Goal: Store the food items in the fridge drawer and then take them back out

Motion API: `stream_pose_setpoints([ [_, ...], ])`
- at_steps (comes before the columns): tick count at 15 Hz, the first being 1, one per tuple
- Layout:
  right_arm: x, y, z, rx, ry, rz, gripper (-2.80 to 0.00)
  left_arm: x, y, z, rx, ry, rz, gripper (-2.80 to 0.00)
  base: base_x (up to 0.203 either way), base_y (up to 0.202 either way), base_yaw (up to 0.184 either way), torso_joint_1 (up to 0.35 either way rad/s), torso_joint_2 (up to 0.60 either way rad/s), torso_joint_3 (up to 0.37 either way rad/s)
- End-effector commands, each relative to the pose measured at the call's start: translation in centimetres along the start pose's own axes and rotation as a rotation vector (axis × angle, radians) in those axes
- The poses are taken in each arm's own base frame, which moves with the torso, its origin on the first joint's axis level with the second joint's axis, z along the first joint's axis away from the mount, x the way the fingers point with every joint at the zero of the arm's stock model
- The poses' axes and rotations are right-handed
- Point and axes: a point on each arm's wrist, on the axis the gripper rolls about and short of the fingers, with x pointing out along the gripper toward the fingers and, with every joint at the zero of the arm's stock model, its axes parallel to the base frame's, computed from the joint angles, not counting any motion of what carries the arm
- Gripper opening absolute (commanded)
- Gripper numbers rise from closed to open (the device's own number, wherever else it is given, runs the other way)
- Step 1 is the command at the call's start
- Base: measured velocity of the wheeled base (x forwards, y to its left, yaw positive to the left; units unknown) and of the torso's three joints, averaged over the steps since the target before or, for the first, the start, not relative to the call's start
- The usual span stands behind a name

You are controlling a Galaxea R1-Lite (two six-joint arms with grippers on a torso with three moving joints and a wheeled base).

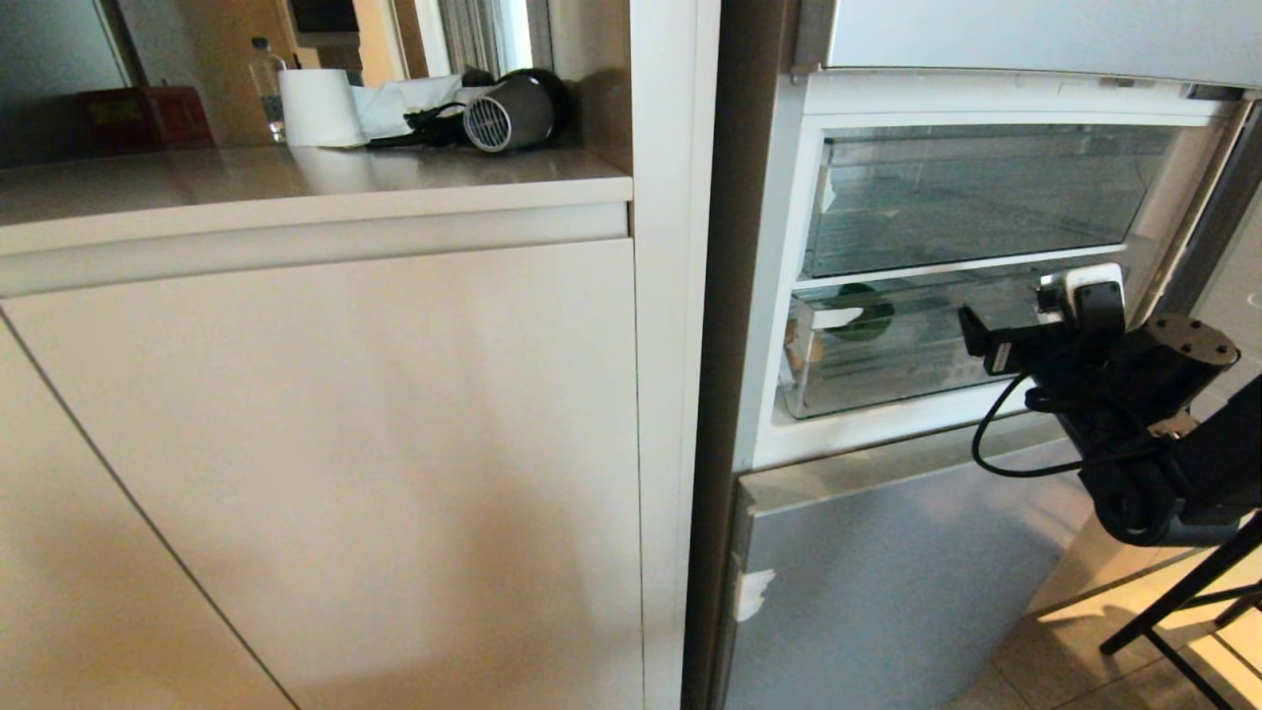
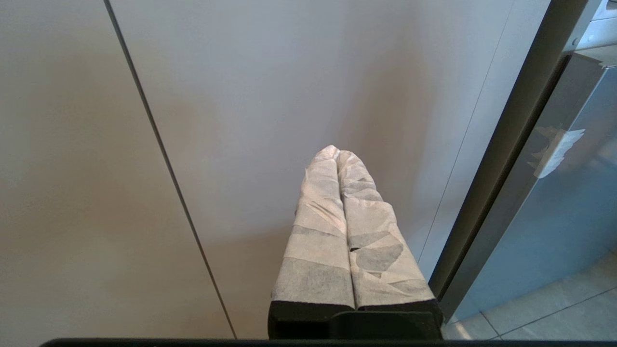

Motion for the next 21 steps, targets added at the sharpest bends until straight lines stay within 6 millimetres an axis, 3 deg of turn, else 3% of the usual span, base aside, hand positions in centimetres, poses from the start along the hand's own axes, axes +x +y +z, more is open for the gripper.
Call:
stream_pose_setpoints([
  [1,-0.1,-0.1,0.4,-0.001,-0.015,-0.006,0.00,0.1,0.0,-0.3,0.000,0.008,0.000,-2.80,0.000,0.000,0.000,0.000,0.00,0.000],
  [9,-2.7,-1.1,3.4,-0.004,-0.025,-0.012,0.00,0.1,0.0,-0.3,0.000,0.009,0.000,-2.80,0.000,0.000,0.000,0.000,0.00,0.000],
  [16,-8.0,-1.6,4.8,-0.004,0.051,0.019,0.00,0.1,0.0,-0.3,0.000,0.008,0.000,-2.80,0.000,0.000,0.000,0.000,0.00,0.000],
  [21,-11.4,-1.6,4.7,-0.008,0.124,0.046,0.00,0.1,0.0,-0.3,0.000,0.008,0.000,-2.80,0.000,0.000,0.000,0.000,0.00,0.000],
])
